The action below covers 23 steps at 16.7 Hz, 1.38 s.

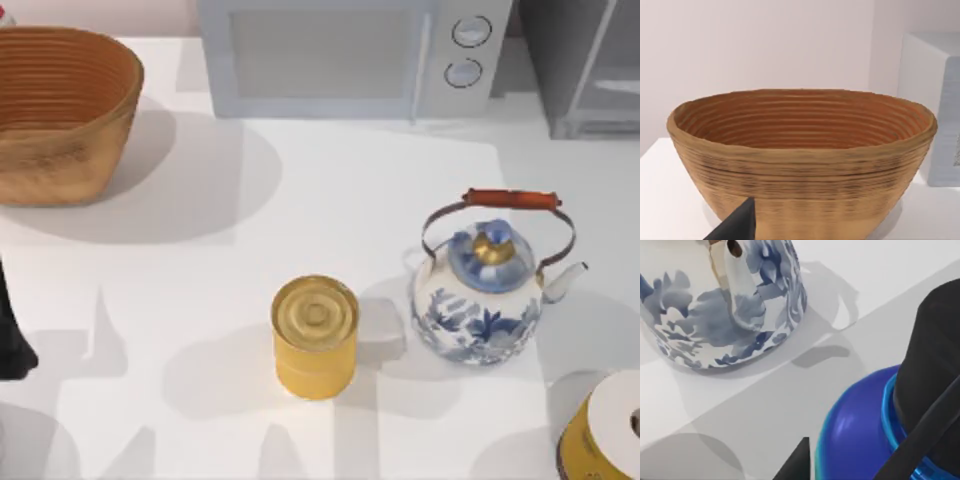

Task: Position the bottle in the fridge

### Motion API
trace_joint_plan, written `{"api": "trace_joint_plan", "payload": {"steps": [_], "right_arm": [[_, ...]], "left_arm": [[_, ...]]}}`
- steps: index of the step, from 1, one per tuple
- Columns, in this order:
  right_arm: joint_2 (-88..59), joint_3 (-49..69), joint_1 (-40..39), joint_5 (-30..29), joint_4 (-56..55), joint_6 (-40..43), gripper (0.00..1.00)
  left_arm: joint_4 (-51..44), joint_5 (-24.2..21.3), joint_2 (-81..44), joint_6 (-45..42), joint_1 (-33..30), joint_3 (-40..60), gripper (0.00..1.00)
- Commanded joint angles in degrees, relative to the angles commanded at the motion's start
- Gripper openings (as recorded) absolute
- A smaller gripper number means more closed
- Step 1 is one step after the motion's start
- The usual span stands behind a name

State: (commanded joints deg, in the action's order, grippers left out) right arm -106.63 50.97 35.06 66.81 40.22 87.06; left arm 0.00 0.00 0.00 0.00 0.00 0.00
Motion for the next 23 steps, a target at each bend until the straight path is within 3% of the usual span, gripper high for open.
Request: {"api": "trace_joint_plan", "payload": {"steps": [6,13,18,23], "right_arm": [[14.3,-11.0,-1.9,-7.3,-4.8,-12.5,0.01],[49.4,-24.6,-10.5,-23.9,-16.6,-34.4,0.01],[66.3,-30.4,-18.2,-34.5,-26.1,-45.8,0.01],[88.6,-38.6,-25.3,-49.9,-32.2,-67.1,0.01]], "left_arm": [[0.0,0.0,0.0,0.0,0.0,0.0,1.00],[0.0,0.0,0.0,0.0,0.0,0.0,1.00],[0.0,0.0,0.0,0.0,0.0,0.0,1.00],[0.0,0.0,0.0,0.0,0.0,0.0,1.00]]}}
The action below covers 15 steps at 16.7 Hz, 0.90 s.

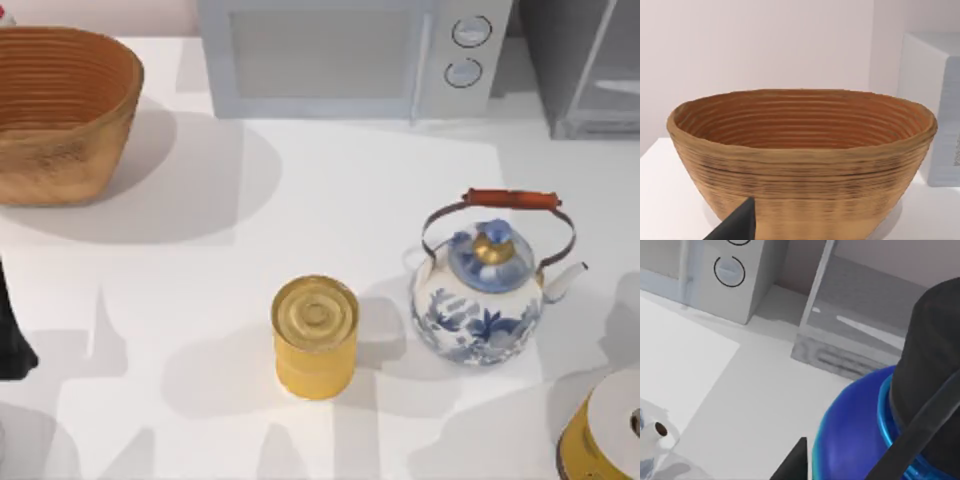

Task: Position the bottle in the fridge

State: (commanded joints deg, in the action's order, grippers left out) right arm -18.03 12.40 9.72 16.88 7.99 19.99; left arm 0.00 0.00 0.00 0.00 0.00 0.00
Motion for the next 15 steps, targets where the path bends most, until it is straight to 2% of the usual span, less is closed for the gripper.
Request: {"api": "trace_joint_plan", "payload": {"steps": [3,6,15], "right_arm": [[10.5,-6.0,-4.8,-9.7,-4.2,-11.4,0.01],[16.5,-10.9,-8.5,-15.4,-7.2,-18.2,0.01],[17.2,-11.9,-9.0,-17.0,-8.4,-20.0,0.01]], "left_arm": [[0.0,0.0,0.0,0.0,0.0,0.0,1.00],[0.0,0.0,0.0,0.0,0.0,0.0,1.00],[0.0,0.0,0.0,0.0,0.0,0.0,1.00]]}}
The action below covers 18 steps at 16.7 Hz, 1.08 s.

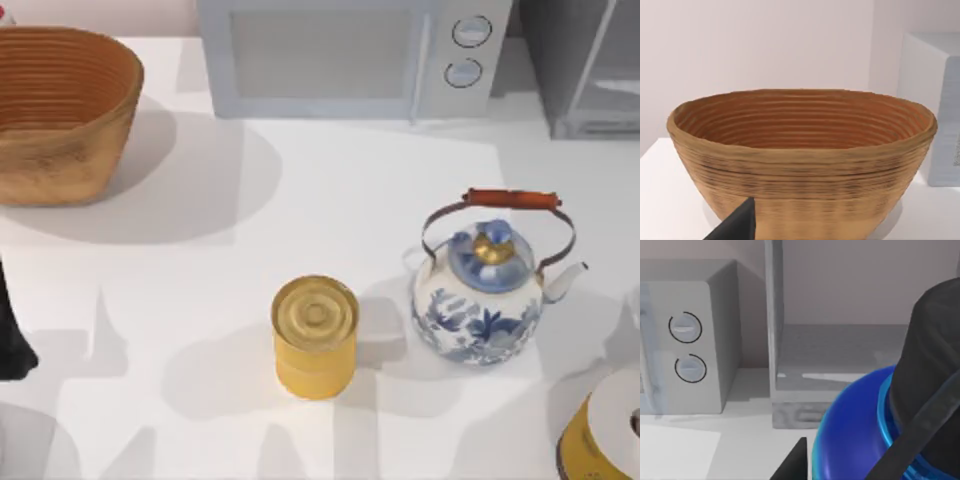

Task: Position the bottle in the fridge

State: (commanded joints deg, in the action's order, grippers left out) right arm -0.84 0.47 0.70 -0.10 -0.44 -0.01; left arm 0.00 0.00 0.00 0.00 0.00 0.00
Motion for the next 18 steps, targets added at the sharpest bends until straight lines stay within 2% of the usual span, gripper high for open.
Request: {"api": "trace_joint_plan", "payload": {"steps": [3,7,18], "right_arm": [[-5.4,3.6,3.0,-0.8,-4.8,0.0,0.01],[-21.0,11.4,6.3,0.9,-15.4,-0.3,0.01],[-87.5,39.3,12.1,11.1,-48.8,-0.8,0.01]], "left_arm": [[0.0,0.0,0.0,0.0,0.0,0.0,1.00],[0.0,0.0,0.0,0.0,0.0,0.0,1.00],[0.0,0.0,0.0,0.0,0.0,0.0,1.00]]}}
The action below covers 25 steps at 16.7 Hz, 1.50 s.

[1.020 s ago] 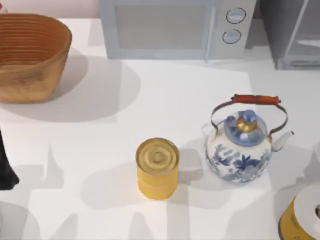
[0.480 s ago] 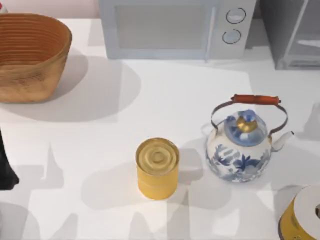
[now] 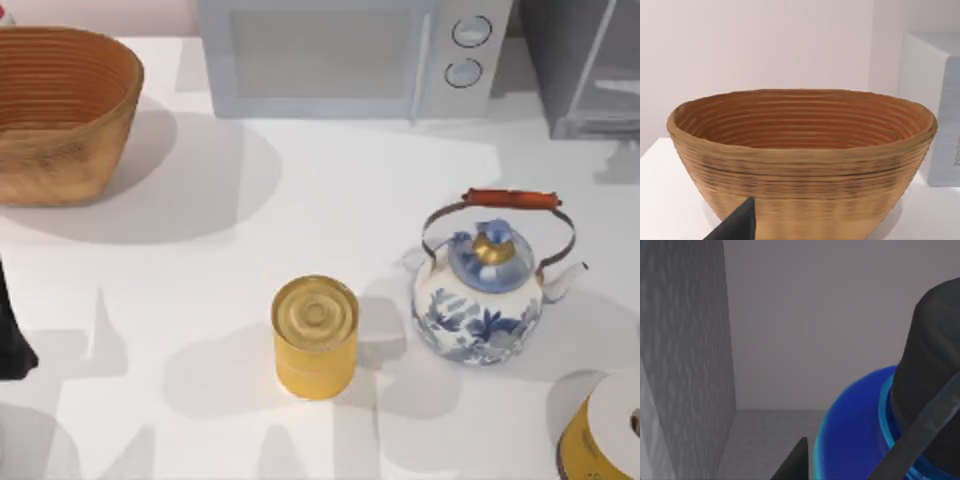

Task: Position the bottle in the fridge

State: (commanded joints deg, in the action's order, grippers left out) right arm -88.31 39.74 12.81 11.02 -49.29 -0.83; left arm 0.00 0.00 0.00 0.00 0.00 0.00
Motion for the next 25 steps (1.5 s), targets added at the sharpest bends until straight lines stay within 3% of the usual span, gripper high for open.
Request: {"api": "trace_joint_plan", "payload": {"steps": [8,17,25], "right_arm": [[-30.2,15.3,3.1,3.3,-14.2,0.0,0.01],[-32.6,17.0,3.5,3.0,-15.1,0.1,0.01],[-38.1,31.9,2.1,1.8,-10.6,1.3,0.01]], "left_arm": [[0.0,0.0,0.0,0.0,0.0,0.0,1.00],[0.0,0.0,0.0,0.0,0.0,0.0,1.00],[0.0,0.0,0.0,0.0,0.0,0.0,1.00]]}}
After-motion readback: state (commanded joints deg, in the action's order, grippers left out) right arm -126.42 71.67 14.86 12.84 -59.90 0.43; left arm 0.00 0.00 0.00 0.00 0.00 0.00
